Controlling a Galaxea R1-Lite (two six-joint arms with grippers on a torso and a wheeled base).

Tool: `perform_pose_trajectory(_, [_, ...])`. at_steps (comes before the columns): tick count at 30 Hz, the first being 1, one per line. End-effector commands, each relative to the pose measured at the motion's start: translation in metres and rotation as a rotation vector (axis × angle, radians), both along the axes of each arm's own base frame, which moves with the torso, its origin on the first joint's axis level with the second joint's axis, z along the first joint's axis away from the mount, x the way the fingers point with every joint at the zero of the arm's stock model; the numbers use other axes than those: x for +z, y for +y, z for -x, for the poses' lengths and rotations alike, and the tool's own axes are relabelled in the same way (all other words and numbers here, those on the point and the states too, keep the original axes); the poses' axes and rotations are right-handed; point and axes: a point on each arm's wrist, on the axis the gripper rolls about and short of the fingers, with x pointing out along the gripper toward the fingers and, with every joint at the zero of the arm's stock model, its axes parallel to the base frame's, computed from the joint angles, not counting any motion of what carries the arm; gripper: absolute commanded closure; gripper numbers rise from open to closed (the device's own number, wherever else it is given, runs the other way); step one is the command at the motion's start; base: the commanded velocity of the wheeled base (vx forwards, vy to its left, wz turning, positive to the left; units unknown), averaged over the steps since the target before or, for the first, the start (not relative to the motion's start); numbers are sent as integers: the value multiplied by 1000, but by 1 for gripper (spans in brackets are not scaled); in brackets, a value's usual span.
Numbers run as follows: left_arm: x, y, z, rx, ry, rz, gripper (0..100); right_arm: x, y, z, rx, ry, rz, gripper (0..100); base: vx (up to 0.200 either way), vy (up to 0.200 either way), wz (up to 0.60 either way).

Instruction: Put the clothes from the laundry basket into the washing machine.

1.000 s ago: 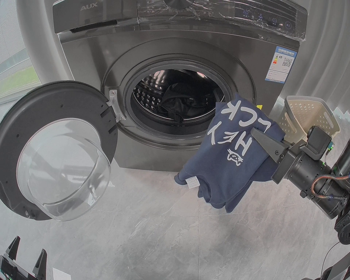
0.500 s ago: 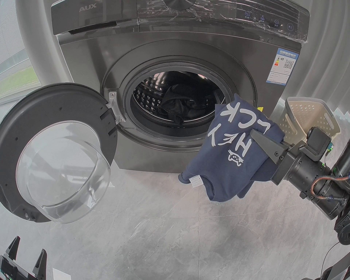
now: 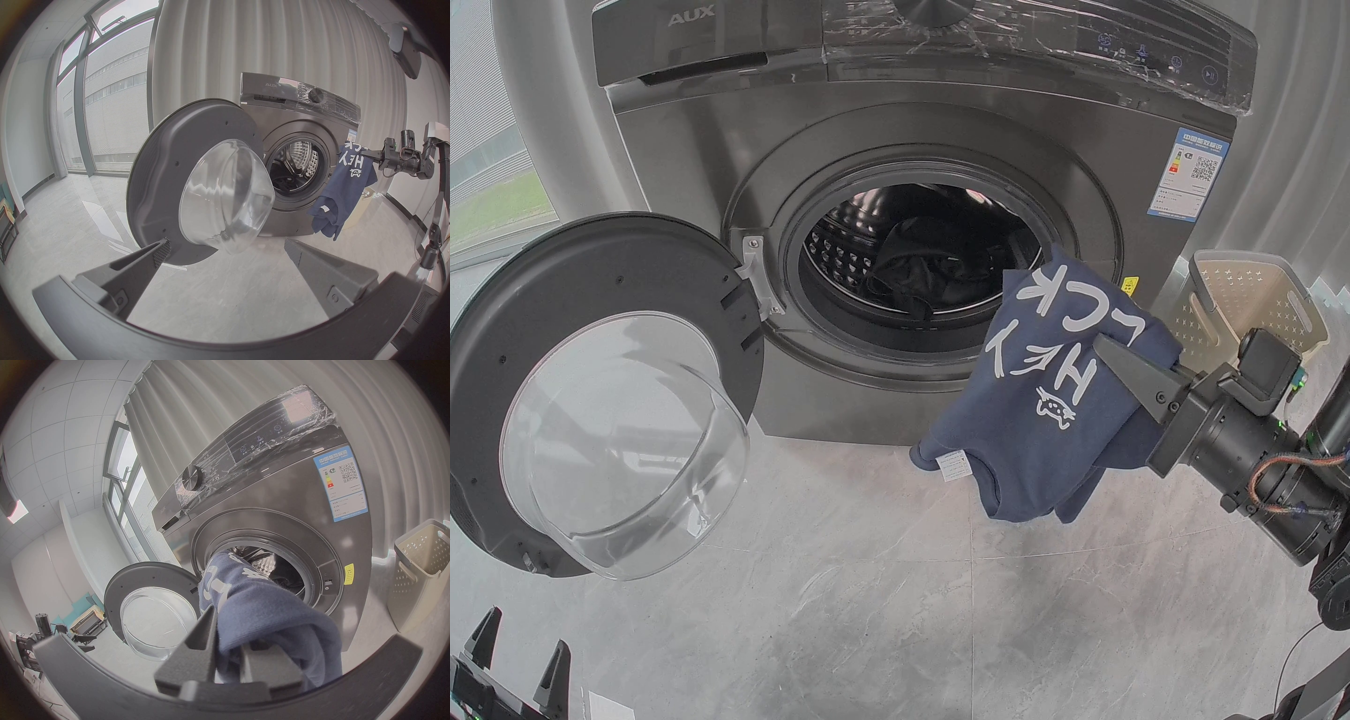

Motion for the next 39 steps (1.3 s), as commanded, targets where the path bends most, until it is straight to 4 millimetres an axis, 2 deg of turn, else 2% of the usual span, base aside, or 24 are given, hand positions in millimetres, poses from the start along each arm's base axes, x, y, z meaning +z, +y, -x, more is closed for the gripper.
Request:
perform_pose_trajectory(1, [-5,0,0,0,-1,0,0,-1,0,0,0,2,2,100,0,0,0])
perform_pose_trajectory(9, [-5,0,0,0,-1,0,0,-1,0,0,0,2,2,100,150,0,0])
perform_pose_trajectory(24, [-5,0,0,0,-1,-3,0,-4,2,-2,0,10,9,100,0,0,0])
perform_pose_trajectory(27, [-5,0,0,0,-1,-5,0,-2,3,-2,5,6,5,100,0,-200,0])
perform_pose_trajectory(34, [-5,0,0,3,-3,-39,0,2,14,3,51,-1,-2,100,0,0,0])
perform_pose_trajectory(39, [-5,0,0,-1,-3,-48,0,0,39,-1,45,15,-12,100,0,0,0])
